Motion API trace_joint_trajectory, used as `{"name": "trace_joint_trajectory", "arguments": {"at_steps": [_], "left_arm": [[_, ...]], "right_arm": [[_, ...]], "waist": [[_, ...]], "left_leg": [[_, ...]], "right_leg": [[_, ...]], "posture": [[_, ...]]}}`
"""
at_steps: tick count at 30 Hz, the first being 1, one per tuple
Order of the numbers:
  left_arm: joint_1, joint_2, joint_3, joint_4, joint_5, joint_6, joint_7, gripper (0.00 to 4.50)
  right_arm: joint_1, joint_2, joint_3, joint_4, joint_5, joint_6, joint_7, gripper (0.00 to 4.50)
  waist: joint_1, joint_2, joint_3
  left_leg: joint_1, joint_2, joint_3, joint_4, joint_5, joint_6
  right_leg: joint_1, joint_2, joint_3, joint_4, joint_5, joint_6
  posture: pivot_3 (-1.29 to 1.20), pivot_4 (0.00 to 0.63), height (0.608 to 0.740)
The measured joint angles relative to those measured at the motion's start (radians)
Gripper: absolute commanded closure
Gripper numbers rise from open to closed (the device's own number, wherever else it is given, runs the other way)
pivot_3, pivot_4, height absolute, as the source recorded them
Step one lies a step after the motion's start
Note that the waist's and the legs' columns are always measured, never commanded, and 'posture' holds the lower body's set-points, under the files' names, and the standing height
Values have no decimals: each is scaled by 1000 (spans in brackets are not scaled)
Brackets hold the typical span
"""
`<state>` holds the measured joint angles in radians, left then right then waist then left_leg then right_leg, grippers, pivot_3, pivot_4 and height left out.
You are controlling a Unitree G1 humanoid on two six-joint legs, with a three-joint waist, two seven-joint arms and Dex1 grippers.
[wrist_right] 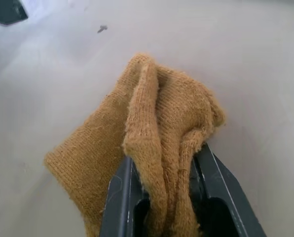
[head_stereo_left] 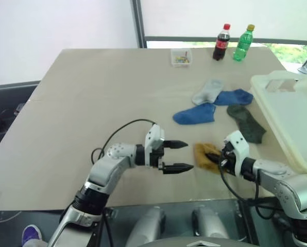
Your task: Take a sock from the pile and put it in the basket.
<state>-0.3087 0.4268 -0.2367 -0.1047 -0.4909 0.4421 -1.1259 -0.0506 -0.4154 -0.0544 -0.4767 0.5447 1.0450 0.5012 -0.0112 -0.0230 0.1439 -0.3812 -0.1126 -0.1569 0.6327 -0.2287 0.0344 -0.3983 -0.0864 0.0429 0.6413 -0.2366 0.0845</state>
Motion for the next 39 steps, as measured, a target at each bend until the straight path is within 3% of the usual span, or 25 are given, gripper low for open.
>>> {"name": "trace_joint_trajectory", "arguments": {"at_steps": [2,4,6,11,18,22,27,33,39], "left_arm": [[7,-7,4,0,-1,-5,11,0],[8,-10,4,0,-2,-7,13,0],[13,-14,6,-2,-5,-12,13,0],[17,-22,9,-3,-9,-45,-2,0],[15,-73,14,7,-3,-110,16,0],[13,-90,15,30,2,-127,20,0],[-38,-128,12,84,35,-155,33,0],[-65,-166,32,94,48,-175,91,0],[-25,-170,44,32,55,-167,167,0]], "right_arm": [[1,130,-130,35,119,57,-48,4405],[-5,171,-180,44,168,81,-74,4406],[-40,235,-328,48,315,106,-154,4406],[-100,232,-547,35,608,77,-338,4407],[-228,96,-642,44,846,-99,-599,4407],[-357,-6,-660,120,804,-212,-712,4407],[-472,-172,-591,358,537,-311,-770,4409],[-528,-209,-485,634,302,-353,-716,4409],[-608,-208,-428,797,187,-384,-647,4409]], "waist": [[-2,7,4],[-1,9,6],[2,12,8],[4,14,8],[2,18,11],[0,20,12],[4,19,12],[-6,20,13],[-4,20,13]], "left_leg": [[-1,0,1,0,0,0],[-3,0,1,0,0,0],[-7,-1,1,0,0,0],[-16,-4,1,0,1,0],[-16,-4,1,0,1,1],[-16,-5,3,1,1,1],[-16,-6,4,1,1,1],[-16,-4,10,1,2,0],[-16,-5,11,2,2,0]], "right_leg": [[-2,0,1,0,1,-2],[-4,0,1,1,2,-3],[-8,0,2,1,3,-4],[-16,-1,1,2,3,-4],[-17,-1,1,2,3,-4],[-17,0,2,3,3,-4],[-16,0,2,3,3,-4],[-17,0,7,3,3,-4],[-18,1,9,3,3,-4]], "posture": [[0,150,740],[0,150,740],[0,150,740],[0,150,740],[0,150,740],[0,150,740],[0,150,740],[0,150,740],[0,150,740]]}}
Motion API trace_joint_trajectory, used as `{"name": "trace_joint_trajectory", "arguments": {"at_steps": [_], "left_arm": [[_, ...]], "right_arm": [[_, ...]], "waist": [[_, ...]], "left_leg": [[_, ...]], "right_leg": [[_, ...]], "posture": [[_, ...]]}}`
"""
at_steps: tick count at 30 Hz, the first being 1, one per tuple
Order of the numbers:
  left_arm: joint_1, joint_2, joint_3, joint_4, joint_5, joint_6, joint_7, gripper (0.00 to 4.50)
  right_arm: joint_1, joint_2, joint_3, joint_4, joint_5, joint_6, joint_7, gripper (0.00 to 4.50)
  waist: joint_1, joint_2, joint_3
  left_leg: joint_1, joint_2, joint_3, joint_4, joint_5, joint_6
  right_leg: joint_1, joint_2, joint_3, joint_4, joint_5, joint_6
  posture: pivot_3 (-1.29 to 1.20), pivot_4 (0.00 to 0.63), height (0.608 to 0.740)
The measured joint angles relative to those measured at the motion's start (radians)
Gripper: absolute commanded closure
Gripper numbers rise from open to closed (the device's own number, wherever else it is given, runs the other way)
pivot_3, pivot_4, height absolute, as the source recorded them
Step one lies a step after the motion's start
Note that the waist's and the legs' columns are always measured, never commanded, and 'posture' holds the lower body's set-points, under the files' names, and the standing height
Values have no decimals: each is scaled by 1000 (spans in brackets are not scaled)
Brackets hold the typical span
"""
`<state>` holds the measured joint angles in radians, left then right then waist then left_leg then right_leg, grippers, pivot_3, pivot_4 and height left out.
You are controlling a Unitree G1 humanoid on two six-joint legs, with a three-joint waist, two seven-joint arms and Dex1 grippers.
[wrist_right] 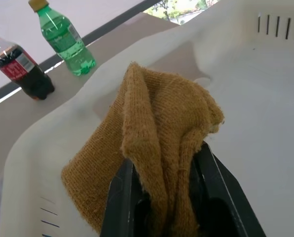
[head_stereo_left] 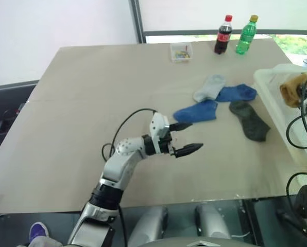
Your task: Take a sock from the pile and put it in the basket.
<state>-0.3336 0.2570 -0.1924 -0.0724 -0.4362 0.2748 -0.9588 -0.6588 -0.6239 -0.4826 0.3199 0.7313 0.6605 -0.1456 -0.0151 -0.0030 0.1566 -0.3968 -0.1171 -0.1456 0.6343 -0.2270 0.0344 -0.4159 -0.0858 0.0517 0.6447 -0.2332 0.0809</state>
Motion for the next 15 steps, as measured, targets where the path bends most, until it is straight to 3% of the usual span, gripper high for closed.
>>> {"name": "trace_joint_trajectory", "arguments": {"at_steps": [10,15], "left_arm": [[25,-1,33,-78,-11,-4,60,0],[25,0,38,-91,-17,-27,63,0]], "right_arm": [[-244,1,32,464,-163,-126,125,4409],[-299,0,21,565,-182,-140,149,4409]], "waist": [[0,0,0],[1,0,1]], "left_leg": [[0,0,1,1,0,0],[0,0,1,1,0,0]], "right_leg": [[0,0,1,0,1,1],[0,0,1,0,1,1]], "posture": [[0,150,740],[0,150,740]]}}
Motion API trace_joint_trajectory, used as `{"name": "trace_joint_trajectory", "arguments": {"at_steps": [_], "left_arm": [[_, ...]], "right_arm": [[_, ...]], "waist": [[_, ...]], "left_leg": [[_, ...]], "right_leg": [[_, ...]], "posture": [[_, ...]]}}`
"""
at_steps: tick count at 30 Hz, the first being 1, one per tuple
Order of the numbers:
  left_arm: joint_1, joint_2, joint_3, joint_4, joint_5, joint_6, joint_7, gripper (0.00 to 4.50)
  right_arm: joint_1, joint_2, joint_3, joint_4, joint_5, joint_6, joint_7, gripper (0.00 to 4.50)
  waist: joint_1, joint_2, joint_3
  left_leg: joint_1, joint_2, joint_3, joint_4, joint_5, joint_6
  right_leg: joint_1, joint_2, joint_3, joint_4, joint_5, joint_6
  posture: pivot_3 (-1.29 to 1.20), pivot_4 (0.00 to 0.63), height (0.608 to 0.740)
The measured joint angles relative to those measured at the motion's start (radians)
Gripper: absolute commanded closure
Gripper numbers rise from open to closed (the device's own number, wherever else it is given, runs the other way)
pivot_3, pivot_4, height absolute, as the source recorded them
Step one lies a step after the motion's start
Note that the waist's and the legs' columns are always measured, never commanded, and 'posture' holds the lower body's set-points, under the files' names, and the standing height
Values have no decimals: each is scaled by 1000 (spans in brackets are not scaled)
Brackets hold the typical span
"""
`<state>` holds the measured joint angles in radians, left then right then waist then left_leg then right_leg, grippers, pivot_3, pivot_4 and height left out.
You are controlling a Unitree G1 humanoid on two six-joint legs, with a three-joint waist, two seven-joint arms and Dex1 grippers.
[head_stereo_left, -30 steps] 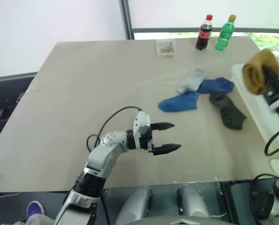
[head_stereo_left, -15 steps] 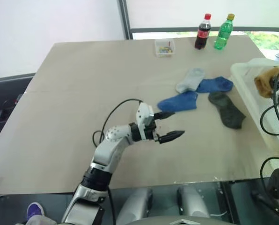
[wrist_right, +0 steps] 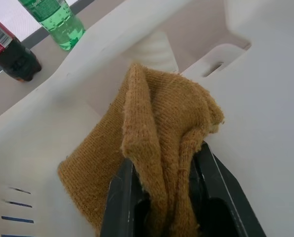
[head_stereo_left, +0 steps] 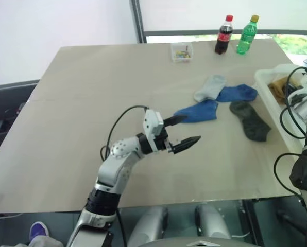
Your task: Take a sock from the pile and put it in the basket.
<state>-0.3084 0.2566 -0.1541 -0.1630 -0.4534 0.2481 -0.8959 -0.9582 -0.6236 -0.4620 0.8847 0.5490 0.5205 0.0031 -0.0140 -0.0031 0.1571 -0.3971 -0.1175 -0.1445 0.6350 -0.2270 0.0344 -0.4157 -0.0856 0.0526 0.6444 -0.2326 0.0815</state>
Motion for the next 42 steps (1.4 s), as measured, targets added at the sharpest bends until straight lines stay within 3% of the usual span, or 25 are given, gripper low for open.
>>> {"name": "trace_joint_trajectory", "arguments": {"at_steps": [1,3,7,9,12,19,26,32,37,42], "left_arm": [[0,-1,0,-2,0,-5,2,0],[0,-3,-1,-2,-1,-15,4,0],[-1,-7,-3,-2,-1,-28,4,0],[-9,-10,-3,-1,-1,-35,3,0],[-30,-10,-2,1,-2,-38,2,0],[-41,54,9,1,-21,36,-3,0],[102,262,113,-41,-61,102,-64,0],[124,346,277,-81,-131,188,-15,0],[185,375,322,-160,-166,245,17,0],[252,388,360,-212,-180,273,49,0]], "right_arm": [[-10,-1,-11,18,1,0,6,3395],[-17,-6,-32,45,3,1,11,2642],[-21,-26,-58,47,5,16,26,656],[3,-27,-66,-10,12,52,27,53],[94,-19,-92,-171,42,140,10,53],[395,53,-184,-818,225,357,-30,53],[709,33,-29,-1450,321,376,111,53],[1056,-60,159,-1624,150,250,307,53],[1195,-76,190,-1648,70,170,399,53],[1204,-55,196,-1647,34,131,423,53]], "waist": [[0,0,0],[0,0,0],[0,0,0],[1,0,0],[6,0,0],[-3,1,0],[-5,2,0],[26,0,1],[24,-1,1],[27,-1,2]], "left_leg": [[0,0,0,0,0,0],[0,0,0,0,0,0],[0,0,0,0,0,0],[0,0,0,0,0,0],[-1,0,-2,0,0,0],[-1,0,-1,1,-2,4],[1,3,-1,1,-3,5],[0,0,-3,2,-3,4],[0,2,-2,2,-3,4],[1,4,-1,2,-3,4]], "right_leg": [[0,0,0,0,0,0],[0,0,0,0,0,0],[0,0,0,0,0,0],[0,0,0,0,0,0],[0,0,-1,0,0,0],[-3,0,1,3,0,0],[-2,2,0,4,0,0],[0,-1,-3,0,0,1],[0,-1,-1,-1,0,2],[1,-1,-1,-1,0,2]], "posture": [[0,150,740],[0,150,740],[0,150,740],[0,150,740],[0,150,740],[0,150,740],[0,150,740],[0,150,740],[0,150,740],[0,150,740]]}}
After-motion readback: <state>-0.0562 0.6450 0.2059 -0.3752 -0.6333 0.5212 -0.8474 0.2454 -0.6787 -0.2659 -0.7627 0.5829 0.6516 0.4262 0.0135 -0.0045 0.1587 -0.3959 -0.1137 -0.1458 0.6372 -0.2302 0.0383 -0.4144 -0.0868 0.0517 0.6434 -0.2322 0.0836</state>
